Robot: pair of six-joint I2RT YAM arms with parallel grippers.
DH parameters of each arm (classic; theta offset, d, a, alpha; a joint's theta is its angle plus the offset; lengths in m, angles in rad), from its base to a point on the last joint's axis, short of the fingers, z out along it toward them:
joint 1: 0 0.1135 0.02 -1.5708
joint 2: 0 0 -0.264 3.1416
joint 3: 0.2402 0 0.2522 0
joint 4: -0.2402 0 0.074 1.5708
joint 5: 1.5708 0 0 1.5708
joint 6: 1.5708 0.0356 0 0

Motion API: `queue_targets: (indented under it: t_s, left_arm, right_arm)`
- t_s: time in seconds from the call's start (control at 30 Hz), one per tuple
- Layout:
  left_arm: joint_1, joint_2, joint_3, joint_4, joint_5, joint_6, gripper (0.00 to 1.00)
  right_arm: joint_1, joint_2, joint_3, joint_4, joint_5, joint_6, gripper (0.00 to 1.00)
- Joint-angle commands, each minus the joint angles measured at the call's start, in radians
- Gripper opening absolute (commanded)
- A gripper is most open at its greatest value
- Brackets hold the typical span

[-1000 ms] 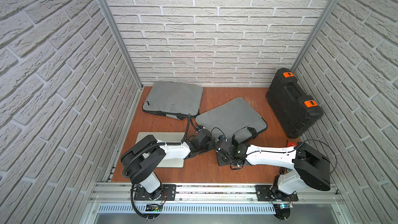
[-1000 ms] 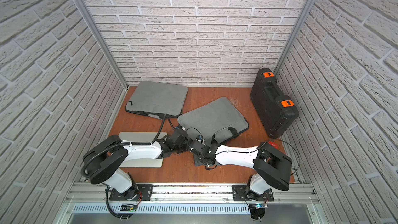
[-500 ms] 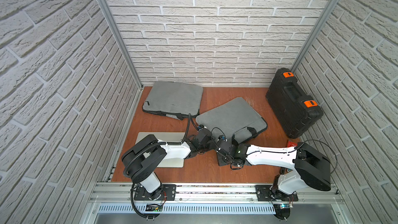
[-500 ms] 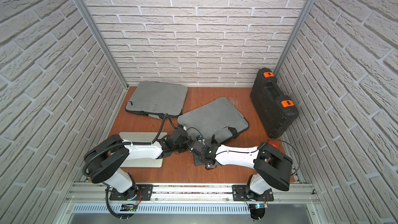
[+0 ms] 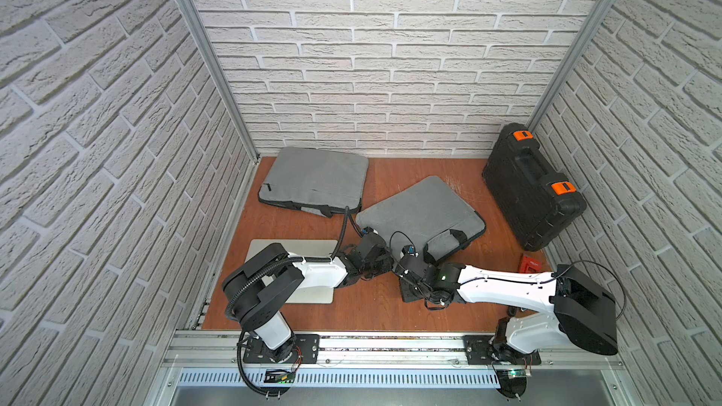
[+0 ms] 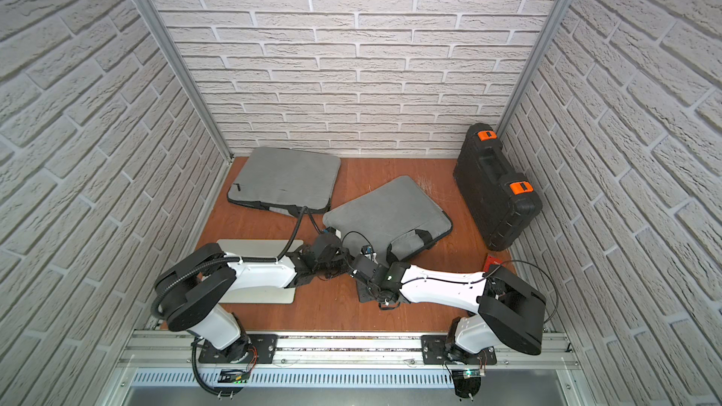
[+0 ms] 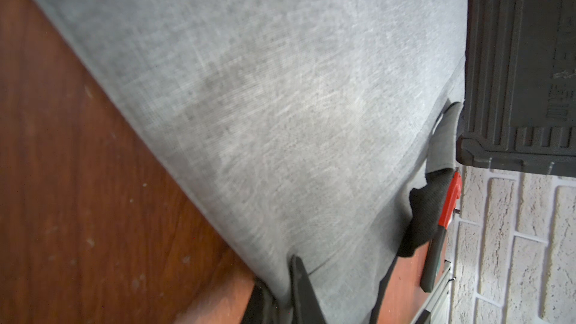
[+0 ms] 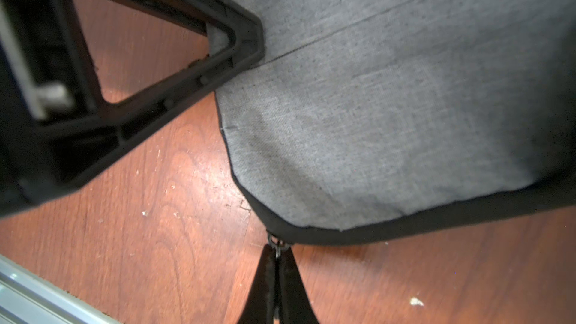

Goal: Open the zippered laptop bag and take out the laptop
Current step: Unzip the zipper on the zippered laptop bag.

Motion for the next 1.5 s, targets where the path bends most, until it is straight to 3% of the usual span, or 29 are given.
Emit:
queue_targets:
  t_s: [0.0,0.3,0.8,1.33,1.47]
  left_arm:
    - [0.008,0.027,0.008,0.021,-0.005,0.006,0.00]
    - [0.016,0.020,-0.012,0.031,-0.012,0.000,0.00]
    - [0.029,-0.002,-0.021,0.014,-0.031,0.010,0.00]
    - [0.029,0.057,0.062,-0.016,-0.004,0.073,0.00]
    - [0.039,0.075,0.090,-0.050,-0.011,0.116,0.00]
  right_arm:
    - [-0.002,-0.032,-0.007,-0.034,-0.068,-0.055,0.06]
    - [-0.009,-0.058,-0.015,-0.100,-0.158,-0.120,0.06]
    - [-0.031,-0.077,-0.055,-0.227,-0.125,-0.160,0.06]
    - [-0.026,-0.037,-0.058,-0.100,-0.195,-0.200,0.10]
    - [-0.026,-0.046,-0.065,-0.068,-0.187,-0.200,0.19]
